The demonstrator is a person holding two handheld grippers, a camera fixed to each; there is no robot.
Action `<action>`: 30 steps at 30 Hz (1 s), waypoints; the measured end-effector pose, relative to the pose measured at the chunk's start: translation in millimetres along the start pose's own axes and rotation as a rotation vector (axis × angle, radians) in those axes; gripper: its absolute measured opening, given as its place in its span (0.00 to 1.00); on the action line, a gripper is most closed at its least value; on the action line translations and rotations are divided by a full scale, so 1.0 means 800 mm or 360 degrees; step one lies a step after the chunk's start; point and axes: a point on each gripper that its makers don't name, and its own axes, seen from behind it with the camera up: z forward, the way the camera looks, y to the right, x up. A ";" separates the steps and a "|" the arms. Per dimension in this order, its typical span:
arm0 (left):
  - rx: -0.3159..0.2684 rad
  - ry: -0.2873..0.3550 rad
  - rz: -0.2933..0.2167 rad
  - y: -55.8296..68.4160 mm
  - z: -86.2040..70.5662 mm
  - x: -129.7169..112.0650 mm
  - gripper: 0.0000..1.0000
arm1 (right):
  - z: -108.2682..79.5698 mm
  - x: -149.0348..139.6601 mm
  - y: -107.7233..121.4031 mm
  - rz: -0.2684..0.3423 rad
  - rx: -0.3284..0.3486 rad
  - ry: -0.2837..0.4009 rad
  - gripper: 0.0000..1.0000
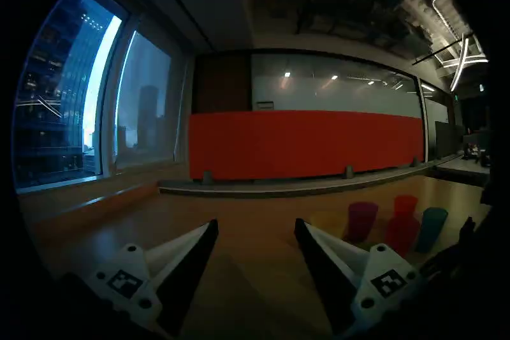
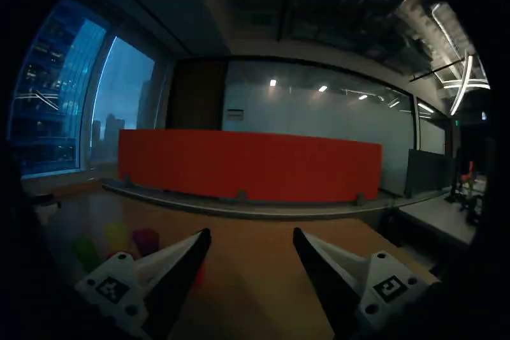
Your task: Pour water
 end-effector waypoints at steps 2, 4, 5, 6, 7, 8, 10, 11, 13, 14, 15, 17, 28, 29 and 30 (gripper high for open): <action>0.0005 -0.0008 0.0001 -0.002 0.000 -0.004 0.89 | 0.000 0.000 0.000 -0.0001 0.0004 0.0000 1.00; 0.0008 -0.0014 -0.0003 -0.003 0.000 -0.007 0.89 | 0.001 0.000 0.000 -0.0003 0.0005 0.0000 1.00; 0.0008 -0.0017 -0.0006 -0.003 0.000 -0.008 0.89 | 0.001 0.001 0.000 -0.0004 0.0005 0.0000 1.00; 0.0007 -0.0019 -0.0009 -0.003 0.001 -0.010 0.89 | 0.002 0.001 0.000 -0.0006 0.0005 0.0000 1.00; 0.0006 -0.0020 -0.0012 -0.003 0.001 -0.011 0.89 | 0.002 0.002 0.000 -0.0007 0.0005 0.0000 1.00; 0.0006 -0.0020 -0.0015 -0.003 0.001 -0.012 0.89 | 0.003 0.003 0.000 -0.0008 0.0005 0.0001 1.00; 0.0001 -0.0020 -0.0020 -0.002 0.001 -0.015 0.89 | 0.003 0.005 -0.001 -0.0008 0.0007 0.0004 1.00; -0.0002 -0.0020 -0.0022 -0.001 0.002 -0.016 0.89 | 0.004 0.006 -0.002 -0.0008 0.0008 0.0006 1.00; -0.0008 -0.0021 -0.0026 0.000 0.002 -0.018 0.89 | 0.004 0.008 -0.003 -0.0009 0.0012 0.0008 1.00; -0.0011 -0.0022 -0.0028 0.001 0.002 -0.018 0.89 | 0.005 0.008 -0.004 -0.0010 0.0014 0.0008 1.00; -0.0014 -0.0023 -0.0030 0.001 0.001 -0.019 0.89 | 0.005 0.009 -0.005 -0.0012 0.0016 0.0009 1.00; -0.0017 -0.0021 -0.0029 0.002 0.002 -0.019 0.89 | 0.006 0.010 -0.006 -0.0018 0.0017 0.0011 1.00; -0.0050 -0.0014 -0.0024 0.008 -0.002 -0.017 0.89 | 0.007 0.006 -0.004 -0.0016 0.0012 0.0004 1.00; -0.0050 -0.0014 -0.0025 0.008 -0.002 -0.017 0.89 | 0.007 0.006 -0.004 -0.0016 0.0013 0.0003 1.00; -0.0051 -0.0014 -0.0025 0.008 -0.002 -0.017 0.89 | 0.007 0.006 -0.004 -0.0017 0.0014 0.0002 1.00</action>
